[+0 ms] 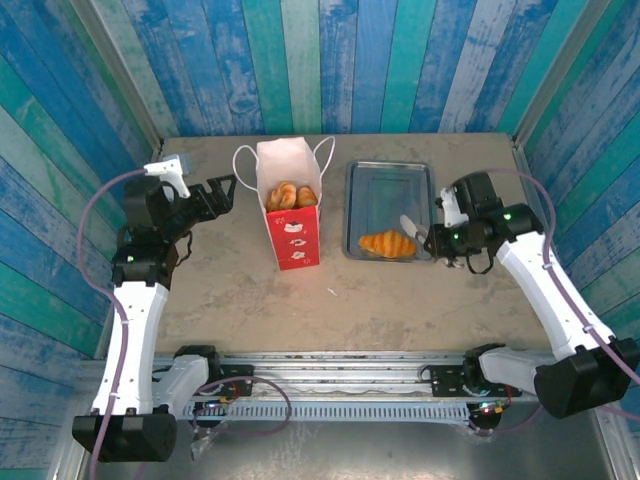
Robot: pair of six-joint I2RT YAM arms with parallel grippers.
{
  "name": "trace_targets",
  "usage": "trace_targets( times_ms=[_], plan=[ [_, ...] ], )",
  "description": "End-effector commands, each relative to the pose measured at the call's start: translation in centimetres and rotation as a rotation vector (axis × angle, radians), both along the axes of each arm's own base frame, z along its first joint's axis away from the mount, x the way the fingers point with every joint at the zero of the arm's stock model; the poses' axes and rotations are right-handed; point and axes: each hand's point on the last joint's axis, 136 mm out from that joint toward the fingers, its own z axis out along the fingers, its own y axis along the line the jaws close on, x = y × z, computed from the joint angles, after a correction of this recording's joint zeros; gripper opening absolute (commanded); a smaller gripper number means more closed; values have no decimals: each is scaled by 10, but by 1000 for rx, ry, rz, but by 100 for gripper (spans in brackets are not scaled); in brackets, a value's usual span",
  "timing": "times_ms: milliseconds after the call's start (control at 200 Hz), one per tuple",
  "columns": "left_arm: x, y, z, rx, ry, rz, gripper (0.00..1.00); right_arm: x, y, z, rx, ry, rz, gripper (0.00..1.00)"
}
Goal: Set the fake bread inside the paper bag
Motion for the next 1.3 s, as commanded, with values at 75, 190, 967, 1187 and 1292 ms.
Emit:
trace_targets(
  times_ms=[75,190,967,1187,1292],
  plan=[
    [-3,3,-1,24,-11,6,94,9,-2,16,-184,-94,240,40],
    [-3,4,0,34,-13,8,94,11,5,17,-206,-125,386,41],
    [-1,6,-1,65,-6,10,94,42,18,4,-392,-235,841,48],
    [-1,7,-3,69,0,14,94,49,19,-12,-452,-198,914,51],
    [-1,7,-3,70,2,15,94,52,21,-19,-479,-182,939,52]
  ],
)
